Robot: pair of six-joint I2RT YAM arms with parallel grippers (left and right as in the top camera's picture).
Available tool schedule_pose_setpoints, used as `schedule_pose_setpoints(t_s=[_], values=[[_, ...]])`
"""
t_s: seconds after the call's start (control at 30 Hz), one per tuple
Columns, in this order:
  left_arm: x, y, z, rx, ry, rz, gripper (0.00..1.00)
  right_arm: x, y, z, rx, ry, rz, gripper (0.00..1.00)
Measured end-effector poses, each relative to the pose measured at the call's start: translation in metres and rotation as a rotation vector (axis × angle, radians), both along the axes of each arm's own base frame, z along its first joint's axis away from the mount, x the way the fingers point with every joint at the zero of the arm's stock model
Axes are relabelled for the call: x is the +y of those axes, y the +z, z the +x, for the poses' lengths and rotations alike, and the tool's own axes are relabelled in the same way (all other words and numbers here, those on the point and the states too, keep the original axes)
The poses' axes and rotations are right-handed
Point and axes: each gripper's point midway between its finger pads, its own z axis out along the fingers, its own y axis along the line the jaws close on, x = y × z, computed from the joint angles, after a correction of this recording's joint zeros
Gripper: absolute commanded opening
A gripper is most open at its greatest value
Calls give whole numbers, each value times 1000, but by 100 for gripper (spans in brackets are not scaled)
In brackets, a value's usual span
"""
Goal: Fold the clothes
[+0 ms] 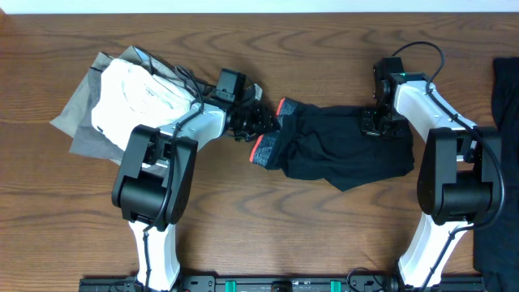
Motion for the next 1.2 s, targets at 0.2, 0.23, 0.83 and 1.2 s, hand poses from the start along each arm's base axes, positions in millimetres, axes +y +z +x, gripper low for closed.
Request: schedule_pose_setpoints(t_s=[0.2, 0.23, 0.83, 1.2], values=[[5, 3, -2, 19, -9, -7, 64, 0, 0, 0, 2, 9, 1, 8], [5, 4, -2, 22, -13, -12, 68, 0, 0, 0, 3, 11, 1, 8], [33, 8, -27, 14, -178, -8, 75, 1, 0, 0, 3, 19, 0, 9], [50, 10, -20, -2, -174, -170, 80, 1, 0, 0, 2, 19, 1, 9]])
